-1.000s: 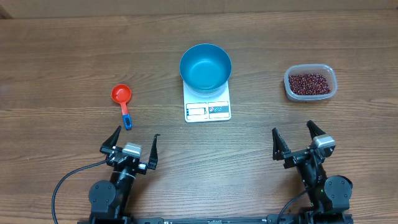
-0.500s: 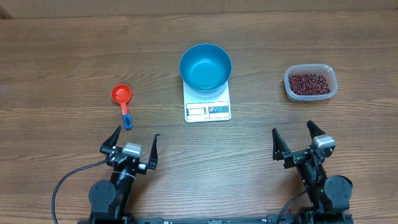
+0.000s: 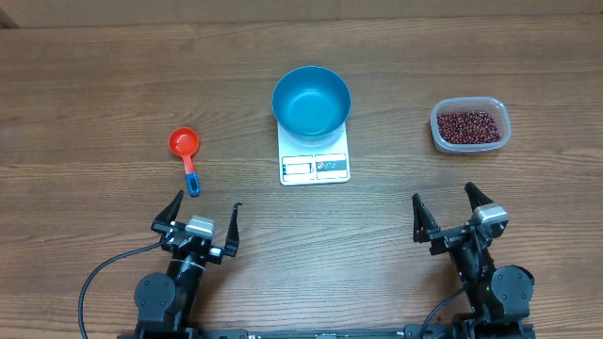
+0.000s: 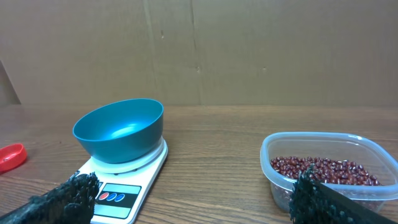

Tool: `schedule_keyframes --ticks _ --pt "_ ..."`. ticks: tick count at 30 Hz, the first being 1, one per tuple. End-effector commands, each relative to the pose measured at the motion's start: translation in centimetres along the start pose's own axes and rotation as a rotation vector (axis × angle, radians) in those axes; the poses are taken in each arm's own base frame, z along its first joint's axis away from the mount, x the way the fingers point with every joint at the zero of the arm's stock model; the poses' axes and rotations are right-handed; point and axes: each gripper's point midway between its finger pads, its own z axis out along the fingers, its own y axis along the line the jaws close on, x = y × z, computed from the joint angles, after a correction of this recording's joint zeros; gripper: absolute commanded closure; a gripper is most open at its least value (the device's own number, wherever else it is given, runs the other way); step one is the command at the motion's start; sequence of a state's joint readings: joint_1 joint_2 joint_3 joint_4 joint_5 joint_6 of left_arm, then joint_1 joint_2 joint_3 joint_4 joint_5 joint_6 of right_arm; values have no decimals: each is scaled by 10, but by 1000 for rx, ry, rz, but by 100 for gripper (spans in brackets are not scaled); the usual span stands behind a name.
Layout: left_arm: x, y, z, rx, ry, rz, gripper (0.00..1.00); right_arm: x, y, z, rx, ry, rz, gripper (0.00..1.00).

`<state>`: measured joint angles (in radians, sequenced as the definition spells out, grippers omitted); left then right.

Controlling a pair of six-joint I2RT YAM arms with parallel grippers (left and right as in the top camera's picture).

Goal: Scoop item into bowl and weigh 150g on scale

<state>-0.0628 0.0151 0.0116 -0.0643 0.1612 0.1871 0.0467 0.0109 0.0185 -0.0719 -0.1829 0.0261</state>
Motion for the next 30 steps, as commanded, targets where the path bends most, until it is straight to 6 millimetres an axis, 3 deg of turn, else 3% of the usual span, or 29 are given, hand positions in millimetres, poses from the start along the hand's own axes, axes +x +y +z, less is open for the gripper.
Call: schedule_keyframes --ticks 1,30 --pt "1 1 0 -4 -5 12 1 2 0 0 2 -1 -1 0" --pt "1 2 0 -12 -3 9 0 2 0 0 2 -1 -1 0"
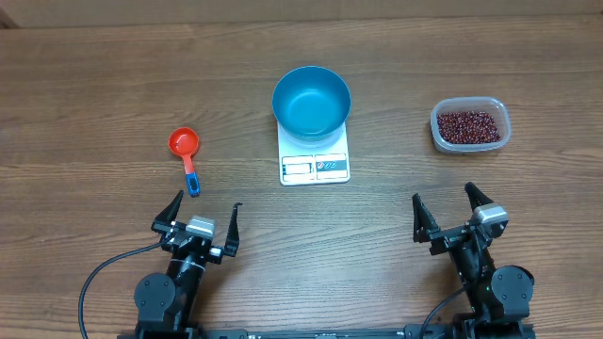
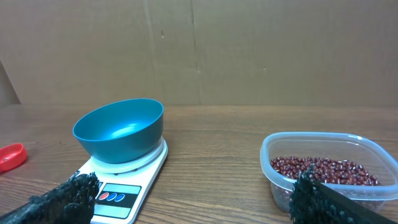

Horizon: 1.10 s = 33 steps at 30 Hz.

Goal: Scoop item into bowl and weigh 150g on scale

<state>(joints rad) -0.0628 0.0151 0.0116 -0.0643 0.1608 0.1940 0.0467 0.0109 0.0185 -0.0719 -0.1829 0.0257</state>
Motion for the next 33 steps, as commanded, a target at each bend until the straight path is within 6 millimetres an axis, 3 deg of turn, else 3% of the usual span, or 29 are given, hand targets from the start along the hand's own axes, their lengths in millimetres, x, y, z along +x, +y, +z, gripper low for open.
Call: schedule_keyframes --ticks 1,33 --pt "1 2 0 -11 -3 2 0 2 0 0 2 -1 -1 0" --pt "-9 0 -1 5 -32 -93 0 2 0 0 2 -1 -1 0"
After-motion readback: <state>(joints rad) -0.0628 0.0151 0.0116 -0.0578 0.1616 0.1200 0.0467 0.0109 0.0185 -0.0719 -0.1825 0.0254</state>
